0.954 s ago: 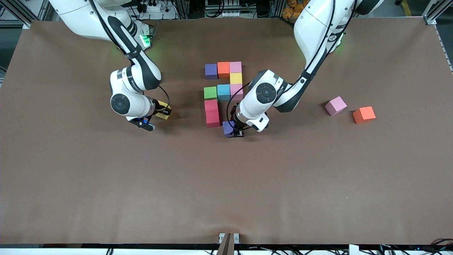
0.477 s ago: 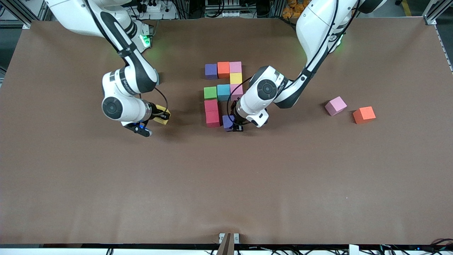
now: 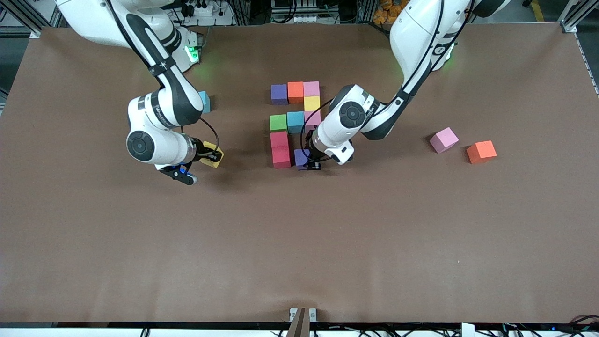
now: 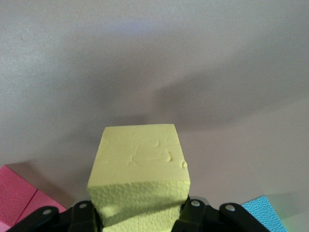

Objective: Form number 2 with 11 blocks

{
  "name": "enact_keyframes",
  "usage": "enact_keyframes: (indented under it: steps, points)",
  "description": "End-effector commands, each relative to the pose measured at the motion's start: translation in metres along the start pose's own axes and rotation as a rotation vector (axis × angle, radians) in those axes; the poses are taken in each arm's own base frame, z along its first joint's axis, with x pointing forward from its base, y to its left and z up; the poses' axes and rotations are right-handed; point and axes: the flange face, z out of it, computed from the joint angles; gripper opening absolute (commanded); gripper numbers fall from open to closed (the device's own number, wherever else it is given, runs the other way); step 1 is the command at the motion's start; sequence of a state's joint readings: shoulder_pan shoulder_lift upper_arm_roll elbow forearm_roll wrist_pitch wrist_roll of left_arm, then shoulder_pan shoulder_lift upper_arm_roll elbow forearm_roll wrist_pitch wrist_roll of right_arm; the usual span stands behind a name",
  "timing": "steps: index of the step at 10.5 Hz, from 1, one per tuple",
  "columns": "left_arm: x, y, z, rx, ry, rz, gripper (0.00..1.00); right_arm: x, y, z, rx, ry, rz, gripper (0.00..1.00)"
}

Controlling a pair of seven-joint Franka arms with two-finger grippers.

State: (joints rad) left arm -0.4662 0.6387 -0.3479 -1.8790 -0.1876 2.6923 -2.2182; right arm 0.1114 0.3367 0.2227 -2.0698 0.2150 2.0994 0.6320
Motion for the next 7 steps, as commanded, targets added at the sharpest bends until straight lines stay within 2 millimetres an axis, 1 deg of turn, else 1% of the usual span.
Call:
enact_keyframes:
  steps: [1, 3, 7]
  points:
    - [-0.0034, -0.0113, 0.0035, -0.006, -0.015, 0.023, 0.32, -0.0013, 0.0012, -0.0021, 0.009, -0.013, 0.018, 0.00]
    - [-0.0045, -0.0147, 0.0090, -0.006, -0.018, 0.026, 0.32, -0.0014, 0.0012, -0.0020, 0.009, -0.015, 0.018, 0.00]
    - [-0.0060, -0.0111, 0.0120, -0.007, -0.024, 0.021, 0.32, -0.0012, 0.0009, -0.0027, 0.010, -0.014, 0.018, 0.00]
